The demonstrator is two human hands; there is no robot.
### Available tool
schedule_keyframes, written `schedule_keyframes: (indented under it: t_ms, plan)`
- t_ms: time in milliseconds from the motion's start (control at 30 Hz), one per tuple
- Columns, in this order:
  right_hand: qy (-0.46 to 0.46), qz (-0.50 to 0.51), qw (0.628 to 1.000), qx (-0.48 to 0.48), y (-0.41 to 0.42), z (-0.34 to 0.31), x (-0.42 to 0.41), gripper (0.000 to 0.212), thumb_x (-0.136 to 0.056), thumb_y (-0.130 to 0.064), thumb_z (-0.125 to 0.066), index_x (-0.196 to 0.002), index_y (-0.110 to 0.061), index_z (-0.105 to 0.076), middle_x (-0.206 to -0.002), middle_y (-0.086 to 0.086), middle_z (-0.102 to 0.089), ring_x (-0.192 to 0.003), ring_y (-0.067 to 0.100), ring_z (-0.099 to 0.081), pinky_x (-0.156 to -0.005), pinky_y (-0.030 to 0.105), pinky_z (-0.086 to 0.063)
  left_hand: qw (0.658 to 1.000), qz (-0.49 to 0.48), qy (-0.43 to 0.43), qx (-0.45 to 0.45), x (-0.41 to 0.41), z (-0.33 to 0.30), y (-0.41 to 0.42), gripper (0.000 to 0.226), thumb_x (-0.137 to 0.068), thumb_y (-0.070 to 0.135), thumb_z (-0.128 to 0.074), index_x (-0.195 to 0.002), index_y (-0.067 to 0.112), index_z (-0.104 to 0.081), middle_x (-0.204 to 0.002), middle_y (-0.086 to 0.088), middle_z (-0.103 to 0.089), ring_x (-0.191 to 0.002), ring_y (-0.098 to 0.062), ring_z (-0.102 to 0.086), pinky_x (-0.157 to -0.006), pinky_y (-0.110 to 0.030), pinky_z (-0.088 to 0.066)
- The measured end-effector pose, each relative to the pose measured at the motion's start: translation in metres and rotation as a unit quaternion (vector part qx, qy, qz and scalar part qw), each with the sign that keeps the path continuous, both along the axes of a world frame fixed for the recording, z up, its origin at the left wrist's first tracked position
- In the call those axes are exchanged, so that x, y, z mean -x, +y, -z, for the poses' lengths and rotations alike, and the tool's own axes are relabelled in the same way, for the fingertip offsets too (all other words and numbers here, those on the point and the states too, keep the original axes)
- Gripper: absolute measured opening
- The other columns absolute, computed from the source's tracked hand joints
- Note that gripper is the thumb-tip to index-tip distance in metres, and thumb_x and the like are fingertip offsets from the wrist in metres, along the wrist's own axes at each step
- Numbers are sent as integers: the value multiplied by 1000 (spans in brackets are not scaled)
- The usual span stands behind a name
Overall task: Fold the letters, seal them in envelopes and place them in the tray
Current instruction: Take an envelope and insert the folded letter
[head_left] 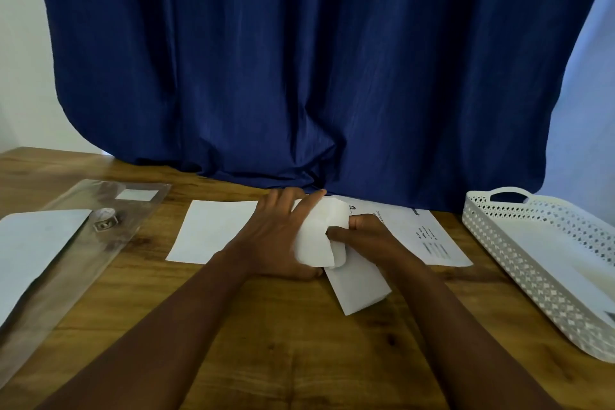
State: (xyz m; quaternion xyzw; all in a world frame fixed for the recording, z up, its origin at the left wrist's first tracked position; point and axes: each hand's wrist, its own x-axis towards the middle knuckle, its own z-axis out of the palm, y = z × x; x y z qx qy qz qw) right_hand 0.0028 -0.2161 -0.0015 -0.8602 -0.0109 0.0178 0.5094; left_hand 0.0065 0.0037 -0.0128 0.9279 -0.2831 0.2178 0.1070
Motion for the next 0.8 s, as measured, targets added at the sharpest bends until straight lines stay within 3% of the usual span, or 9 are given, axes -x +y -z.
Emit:
schedule_keyframes:
  t_ms: [100, 167, 267, 333, 433, 567, 700, 800]
  plan:
    - [-14, 2, 1000, -8, 2, 10, 2, 31, -87, -52, -70, -109, -37, -55, -98, -17, -59, -88, 4, -57, -83, 31, -42, 1000, 18, -15, -15, 2, 0, -7, 133, -52, 93, -59, -161, 36, -9, -146, -1, -36, -126, -21, -39, -105, -43, -38]
    - [-16, -7, 999, -33, 2, 12, 4, 24, -92, -48, -66, -112, -37, -56, -104, -20, -58, -87, -2, -56, -81, 24, -41, 999, 25, -31, -20, 3, 0, -10, 133, -51, 92, -60, -161, 34, -12, -145, 0, -35, -123, -20, -40, -101, -41, -38]
    - [-47, -16, 999, -17, 3, 5, 7, 8, -93, -45, -66, -93, -38, -64, -90, -23, -64, -75, -6, -62, -63, 12, -41, 998, 28, -59, -23, 3, 0, -11, 132, -51, 92, -60, -161, 33, -16, -141, 2, -39, -116, -19, -42, -95, -40, -38]
    - [-71, -23, 997, 2, 4, 1, 9, 11, -95, -39, -65, -85, -38, -61, -86, -20, -62, -75, -5, -59, -60, 8, -40, 997, 32, -65, -21, 3, 0, -11, 131, -51, 91, -60, -160, 32, -17, -139, 3, -42, -113, -17, -43, -94, -41, -39]
    - [-79, -29, 996, 17, 3, 2, 9, 14, -96, -34, -66, -82, -35, -61, -83, -15, -63, -76, -1, -59, -62, 16, -40, 997, 40, -68, -10, 4, -2, -12, 130, -52, 90, -63, -160, 35, -16, -137, 6, -44, -114, -15, -42, -95, -39, -38]
    - [-87, -25, 996, 7, 2, 1, 7, 12, -93, -31, -70, -100, -21, -67, -98, -1, -67, -91, 15, -64, -77, 26, -45, 998, 44, -45, -10, 5, -5, -8, 134, -51, 87, -67, -161, 37, -9, -141, 5, -43, -119, -16, -42, -98, -39, -38]
    - [-59, 11, 998, 30, 5, -3, 9, 18, -84, -40, -77, -87, -34, -60, -84, -17, -61, -79, 2, -59, -61, 19, -40, 999, 20, 22, -18, 4, -8, -3, 138, -53, 83, -69, -161, 37, 3, -155, 1, -38, -131, -22, -42, -112, -46, -33]
    - [-61, -16, 996, 58, -3, -11, 7, 19, -86, -44, -74, -80, -32, -61, -80, -15, -63, -74, 3, -62, -61, 22, -43, 999, -6, 14, -31, 4, -9, 2, 127, -59, 79, -70, -160, 30, -11, -153, 0, -39, -134, -23, -41, -115, -45, -30]
